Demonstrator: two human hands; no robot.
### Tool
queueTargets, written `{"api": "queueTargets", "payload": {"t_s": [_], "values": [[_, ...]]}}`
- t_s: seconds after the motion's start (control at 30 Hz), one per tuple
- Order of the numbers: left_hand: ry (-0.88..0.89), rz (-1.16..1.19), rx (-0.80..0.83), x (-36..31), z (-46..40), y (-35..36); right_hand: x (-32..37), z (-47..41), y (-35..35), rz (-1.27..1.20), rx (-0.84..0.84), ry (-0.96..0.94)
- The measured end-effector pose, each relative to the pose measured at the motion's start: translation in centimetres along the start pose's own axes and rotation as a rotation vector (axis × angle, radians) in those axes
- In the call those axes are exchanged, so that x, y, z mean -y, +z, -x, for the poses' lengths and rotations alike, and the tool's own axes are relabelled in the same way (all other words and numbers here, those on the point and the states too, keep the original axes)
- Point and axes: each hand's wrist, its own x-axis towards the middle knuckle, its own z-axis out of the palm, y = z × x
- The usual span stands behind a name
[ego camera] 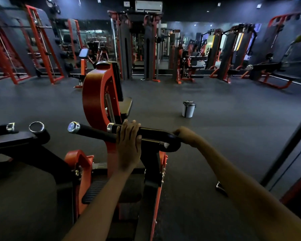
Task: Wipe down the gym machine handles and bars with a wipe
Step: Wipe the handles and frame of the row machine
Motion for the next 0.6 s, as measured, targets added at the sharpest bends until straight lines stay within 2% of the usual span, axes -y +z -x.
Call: {"api": "queueTargets", "payload": {"t_s": [0.13,0.2,0.3,0.37,0.43,0.5,0.57,0.6], "values": [[0.025,0.004,-0.011,0.3,0.1,0.1,-0.3,1.9,-0.8,-0.292,-0.389,0.012],[0.014,0.005,-0.020,0.2,0.1,0.3,1.9,3.1,-0.6,-0.393,-0.604,-0.075],[-0.007,-0.002,-0.013,0.1,0.2,0.5,4.3,5.3,3.0,-0.234,-0.643,-0.380],[-0.008,0.004,-0.007,0.2,0.3,0.5,3.5,6.4,6.1,-0.271,-0.735,-0.447],[-0.009,0.012,-0.002,0.2,0.3,0.5,1.6,7.1,8.6,-0.525,-0.872,-0.347],[-0.009,0.017,0.001,0.2,0.3,0.4,-0.3,7.4,10.1,-0.714,-0.887,-0.088],[-0.004,0.017,-0.006,0.3,0.3,0.4,-1.3,7.1,11.2,-0.734,-0.833,0.145],[0.002,0.019,-0.009,0.3,0.4,0.4,-1.3,6.8,11.2,-0.769,-0.903,0.175]]}}
